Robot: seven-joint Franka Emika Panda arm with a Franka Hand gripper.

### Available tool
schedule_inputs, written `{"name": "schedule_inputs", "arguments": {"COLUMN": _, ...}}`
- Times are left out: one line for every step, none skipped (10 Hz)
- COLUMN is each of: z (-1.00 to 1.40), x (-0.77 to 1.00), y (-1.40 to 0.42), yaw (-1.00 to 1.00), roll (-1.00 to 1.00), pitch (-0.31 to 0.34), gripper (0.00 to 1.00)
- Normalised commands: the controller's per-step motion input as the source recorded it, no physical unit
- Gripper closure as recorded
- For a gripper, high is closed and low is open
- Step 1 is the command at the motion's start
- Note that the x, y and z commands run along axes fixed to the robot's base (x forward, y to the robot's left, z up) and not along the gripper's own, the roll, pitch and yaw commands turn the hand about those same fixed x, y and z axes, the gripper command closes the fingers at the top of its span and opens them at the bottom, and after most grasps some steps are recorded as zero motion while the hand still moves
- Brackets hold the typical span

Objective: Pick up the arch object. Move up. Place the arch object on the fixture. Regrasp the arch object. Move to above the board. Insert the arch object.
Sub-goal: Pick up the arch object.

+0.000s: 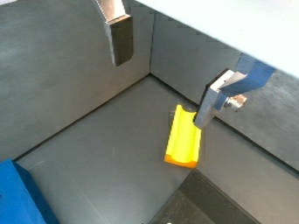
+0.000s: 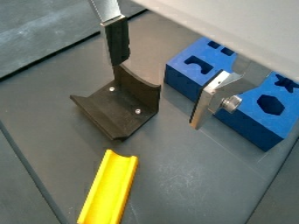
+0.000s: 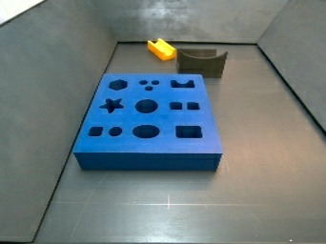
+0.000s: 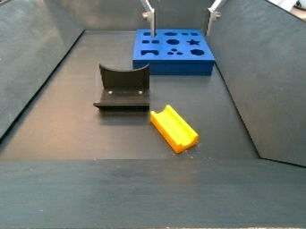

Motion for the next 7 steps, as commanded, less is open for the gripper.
{"name": "schedule_inputs", "arguments": {"z": -0.06, "x": -0.13, "y": 0.01, "yaw": 0.00, "roll": 0.01, "pitch": 0.000, "gripper": 0.00}}
{"name": "schedule_inputs", "arguments": {"z": -0.22, "x": 0.08, "y": 0.29, "yaw": 0.47, "roll": 0.00, "pitch": 0.000, "gripper": 0.00}}
{"name": "schedule_inputs", "arguments": {"z": -0.31, "x": 0.11, "y": 0.41, "yaw": 0.65, "roll": 0.00, "pitch": -0.009, "gripper": 0.00}}
{"name": "schedule_inputs", "arguments": {"z": -0.39, "x": 0.00, "y": 0.46, "yaw": 0.68, "roll": 0.01, "pitch": -0.031, "gripper": 0.00}}
{"name": "schedule_inputs", "arguments": {"z": -0.43, "x": 0.05, "y": 0.47, "yaw": 0.63, "roll": 0.00, "pitch": -0.020, "gripper": 0.00}}
{"name": "schedule_inputs", "arguments": {"z": -0.45, "x": 0.14, "y": 0.48, "yaw": 0.58, "roll": 0.00, "pitch": -0.023, "gripper": 0.00}}
{"name": "schedule_inputs", "arguments": {"z": -0.45, "x": 0.05, "y": 0.45, "yaw": 0.51, "roll": 0.01, "pitch": -0.081, "gripper": 0.00}}
